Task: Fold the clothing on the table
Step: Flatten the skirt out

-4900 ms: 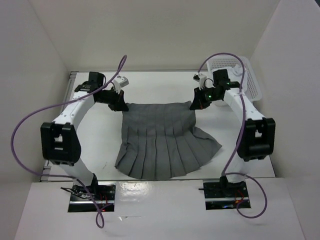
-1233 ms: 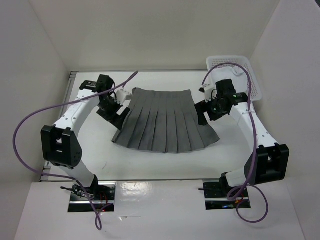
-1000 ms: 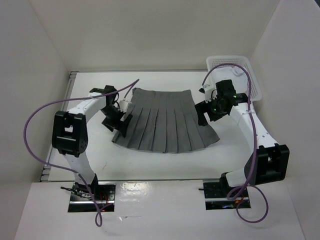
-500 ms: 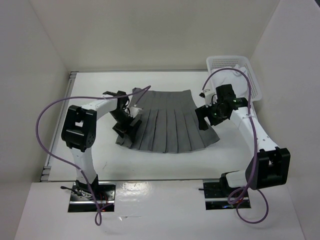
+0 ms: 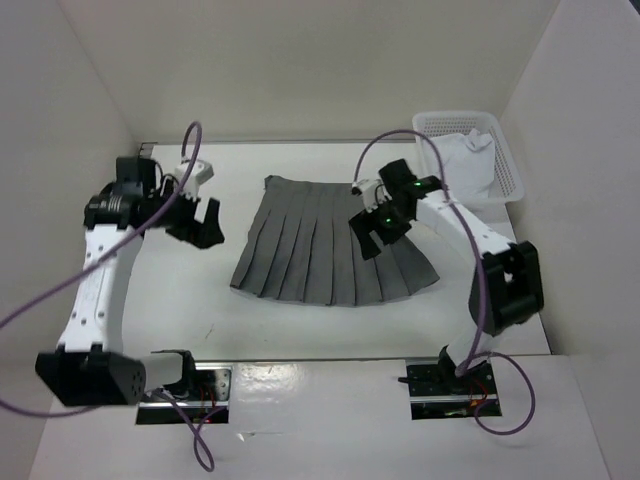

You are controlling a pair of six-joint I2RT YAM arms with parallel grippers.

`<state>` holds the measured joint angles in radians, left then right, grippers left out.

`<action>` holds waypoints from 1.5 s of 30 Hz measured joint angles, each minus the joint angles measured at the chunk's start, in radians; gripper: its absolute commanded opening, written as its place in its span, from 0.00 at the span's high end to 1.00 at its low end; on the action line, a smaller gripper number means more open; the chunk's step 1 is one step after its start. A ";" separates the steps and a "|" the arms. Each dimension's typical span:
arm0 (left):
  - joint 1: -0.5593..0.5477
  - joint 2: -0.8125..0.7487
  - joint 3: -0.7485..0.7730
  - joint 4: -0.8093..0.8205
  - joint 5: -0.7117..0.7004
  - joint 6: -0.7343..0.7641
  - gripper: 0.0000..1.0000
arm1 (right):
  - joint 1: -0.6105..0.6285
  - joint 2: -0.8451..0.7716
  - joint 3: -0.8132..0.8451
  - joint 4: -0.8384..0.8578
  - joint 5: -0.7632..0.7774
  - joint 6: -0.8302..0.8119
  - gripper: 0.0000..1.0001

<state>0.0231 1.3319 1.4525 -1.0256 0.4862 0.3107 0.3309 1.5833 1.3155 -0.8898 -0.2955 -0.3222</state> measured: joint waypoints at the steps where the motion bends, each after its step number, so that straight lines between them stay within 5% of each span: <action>1: 0.024 -0.068 -0.076 0.016 -0.007 -0.007 0.00 | 0.027 0.040 0.003 0.004 0.000 0.003 0.07; 5: 0.082 -0.229 -0.304 0.058 -0.025 -0.051 0.00 | 0.103 0.211 0.026 0.022 0.004 0.035 0.07; 15: 0.270 -0.409 -0.415 0.245 -0.088 -0.136 0.00 | 0.105 0.337 0.272 0.112 0.076 0.210 0.06; 28: 0.339 -0.249 -0.444 0.294 -0.146 -0.177 0.00 | 0.281 0.617 0.528 0.167 0.342 0.499 0.01; 39: 0.348 -0.259 -0.444 0.296 -0.148 -0.185 0.00 | 0.205 0.769 0.840 0.146 0.403 0.561 0.01; 45: 0.362 -0.259 -0.444 0.298 -0.149 -0.185 0.00 | 0.189 0.792 0.877 0.146 0.424 0.582 0.01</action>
<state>0.3847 1.0733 1.0088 -0.7280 0.3374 0.1253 0.5201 2.3753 2.1929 -0.7441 0.1284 0.2596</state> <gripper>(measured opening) 1.000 0.990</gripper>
